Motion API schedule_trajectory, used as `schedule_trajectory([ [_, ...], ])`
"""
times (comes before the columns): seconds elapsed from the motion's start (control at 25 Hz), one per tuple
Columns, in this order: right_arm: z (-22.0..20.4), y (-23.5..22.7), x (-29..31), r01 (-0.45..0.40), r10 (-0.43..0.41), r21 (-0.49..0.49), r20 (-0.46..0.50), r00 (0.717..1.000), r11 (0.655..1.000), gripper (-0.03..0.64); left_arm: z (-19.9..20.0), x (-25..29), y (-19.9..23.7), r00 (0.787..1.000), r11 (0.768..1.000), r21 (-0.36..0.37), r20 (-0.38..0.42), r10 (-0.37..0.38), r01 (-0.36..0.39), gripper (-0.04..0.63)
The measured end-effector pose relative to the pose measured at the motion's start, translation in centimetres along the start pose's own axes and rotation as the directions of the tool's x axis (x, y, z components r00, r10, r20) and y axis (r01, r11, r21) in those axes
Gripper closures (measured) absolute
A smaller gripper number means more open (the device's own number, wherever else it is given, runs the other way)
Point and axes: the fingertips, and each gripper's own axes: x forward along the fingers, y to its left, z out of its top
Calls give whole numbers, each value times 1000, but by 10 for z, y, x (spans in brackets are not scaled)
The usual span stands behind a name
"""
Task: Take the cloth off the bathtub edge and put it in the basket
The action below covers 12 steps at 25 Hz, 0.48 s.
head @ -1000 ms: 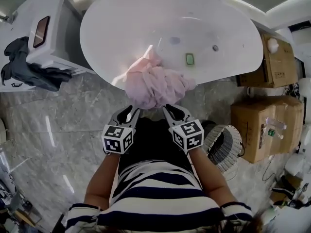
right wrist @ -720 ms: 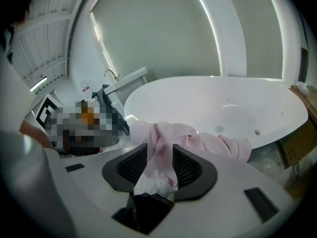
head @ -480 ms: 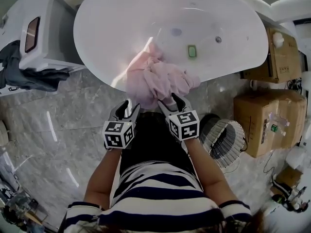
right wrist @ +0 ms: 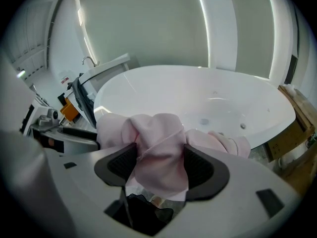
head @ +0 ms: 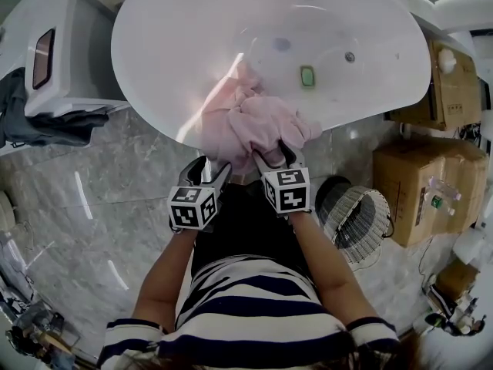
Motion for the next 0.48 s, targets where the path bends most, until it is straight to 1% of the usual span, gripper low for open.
schedule_trajectory([
  [0.2,-2,3,5,-53,54,31,-33,998,998,325,-4,12,-9,999,999,32,-38,4,-2,304],
  [0.28,-3,6,6,-82,84,49,-39,996,995,347,-3,16,-10,999,1000,17,-45,4,-3,308],
  [0.32,-3,7,6,-93,95,61,-40,995,994,362,-2,18,-11,999,1000,2,-48,2,-2,322],
  [0.4,-4,8,6,-102,106,74,-39,994,992,371,0,19,-11,999,999,-30,-51,-13,11,364],
  [0.48,-4,9,6,-110,113,74,-39,993,991,389,0,18,-12,998,999,-44,-55,-31,28,390],
])
